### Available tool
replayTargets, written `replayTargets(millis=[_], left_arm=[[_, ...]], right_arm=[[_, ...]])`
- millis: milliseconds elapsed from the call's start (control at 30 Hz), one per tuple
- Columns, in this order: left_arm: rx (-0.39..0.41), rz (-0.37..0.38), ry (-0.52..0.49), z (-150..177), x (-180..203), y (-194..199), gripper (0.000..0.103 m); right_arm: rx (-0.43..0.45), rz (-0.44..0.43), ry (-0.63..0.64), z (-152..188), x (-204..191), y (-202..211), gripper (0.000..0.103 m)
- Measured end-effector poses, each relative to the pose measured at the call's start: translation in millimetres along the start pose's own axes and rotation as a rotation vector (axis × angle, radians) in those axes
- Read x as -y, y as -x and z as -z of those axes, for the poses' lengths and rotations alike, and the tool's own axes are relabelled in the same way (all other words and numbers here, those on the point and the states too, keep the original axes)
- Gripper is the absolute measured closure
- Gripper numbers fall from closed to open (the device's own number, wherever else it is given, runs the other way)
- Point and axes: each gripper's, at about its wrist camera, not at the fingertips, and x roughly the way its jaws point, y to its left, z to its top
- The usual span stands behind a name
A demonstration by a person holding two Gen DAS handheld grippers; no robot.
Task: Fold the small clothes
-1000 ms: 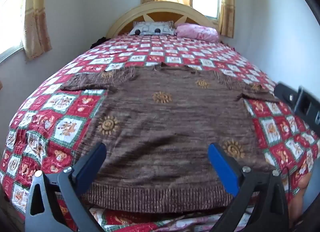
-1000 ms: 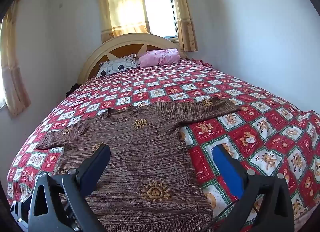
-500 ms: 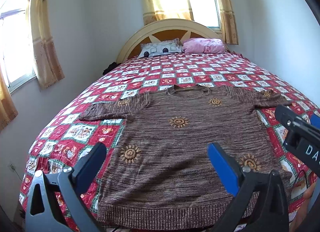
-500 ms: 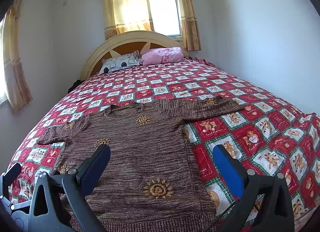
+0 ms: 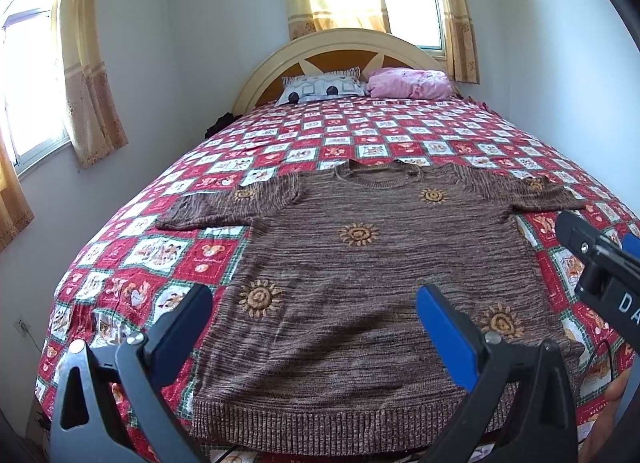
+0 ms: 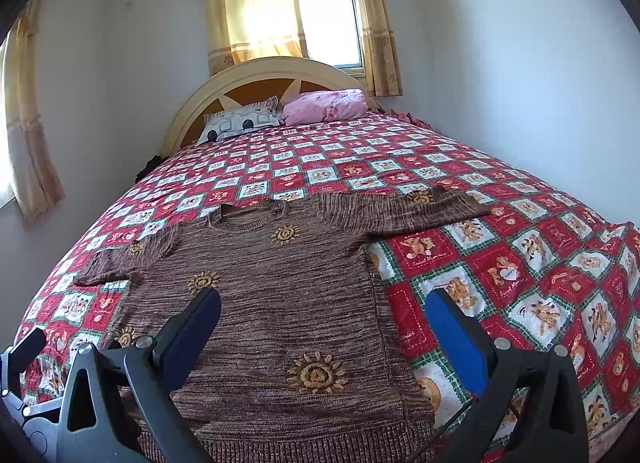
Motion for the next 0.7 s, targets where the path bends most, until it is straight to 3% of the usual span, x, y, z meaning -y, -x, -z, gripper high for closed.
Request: replayTargets(millis=[700], left_arm=[[-0.039, -0.015, 0.012, 0.1, -3.8, -9.2, 0.000]], right_arm=[[-0.020, -0.005, -0.006, 0.9, 1.1, -5.0, 0.001]])
